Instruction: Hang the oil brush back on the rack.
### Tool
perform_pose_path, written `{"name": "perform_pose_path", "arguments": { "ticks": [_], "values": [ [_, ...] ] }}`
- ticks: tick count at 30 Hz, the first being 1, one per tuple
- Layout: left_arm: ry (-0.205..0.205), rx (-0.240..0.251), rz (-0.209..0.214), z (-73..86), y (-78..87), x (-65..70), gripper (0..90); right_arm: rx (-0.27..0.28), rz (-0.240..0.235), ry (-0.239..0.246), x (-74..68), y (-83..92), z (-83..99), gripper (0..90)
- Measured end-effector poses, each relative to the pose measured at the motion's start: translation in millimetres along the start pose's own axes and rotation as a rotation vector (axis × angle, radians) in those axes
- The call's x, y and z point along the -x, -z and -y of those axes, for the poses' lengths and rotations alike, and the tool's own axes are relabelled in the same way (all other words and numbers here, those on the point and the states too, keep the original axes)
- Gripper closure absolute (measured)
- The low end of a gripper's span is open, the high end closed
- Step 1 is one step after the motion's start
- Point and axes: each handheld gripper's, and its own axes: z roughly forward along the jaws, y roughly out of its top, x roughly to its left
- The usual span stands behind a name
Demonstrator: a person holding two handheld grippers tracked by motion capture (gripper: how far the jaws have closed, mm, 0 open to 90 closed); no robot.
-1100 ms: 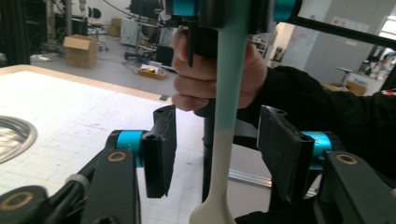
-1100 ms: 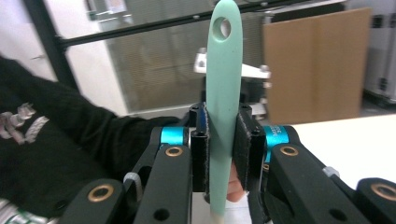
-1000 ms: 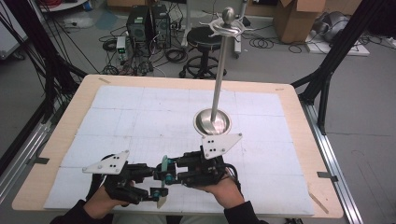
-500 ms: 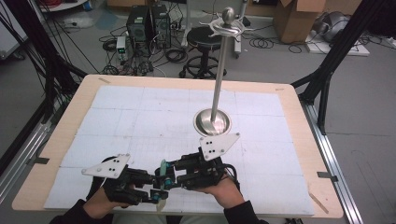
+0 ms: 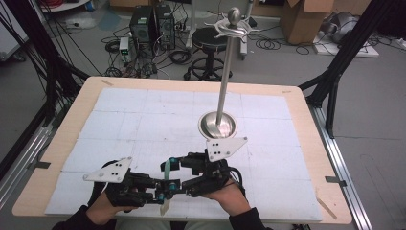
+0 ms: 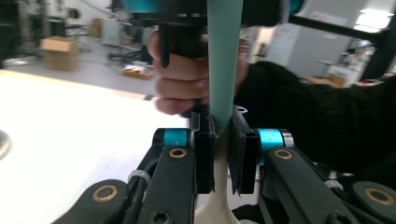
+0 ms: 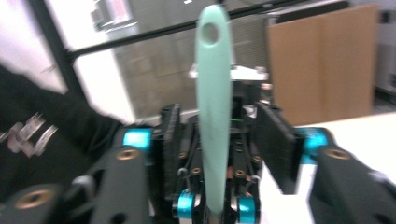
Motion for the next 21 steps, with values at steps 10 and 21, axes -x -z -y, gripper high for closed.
{"name": "perform_pose_path", "arguments": {
  "ticks": [10, 21],
  "values": [
    [-0.011, -0.047, -0.26, 0.2, 3.3, -3.9, 81.4, 0.011, 0.295, 0.001, -0.8, 5.0, 3.4, 25.0],
    [-0.054, -0.084, -0.497, 2.6, 1.5, -3.4, 81.3, -0.048, 0.519, 0.026, -8.5, -8.4, 5.2, 26.0]
  ]
}}
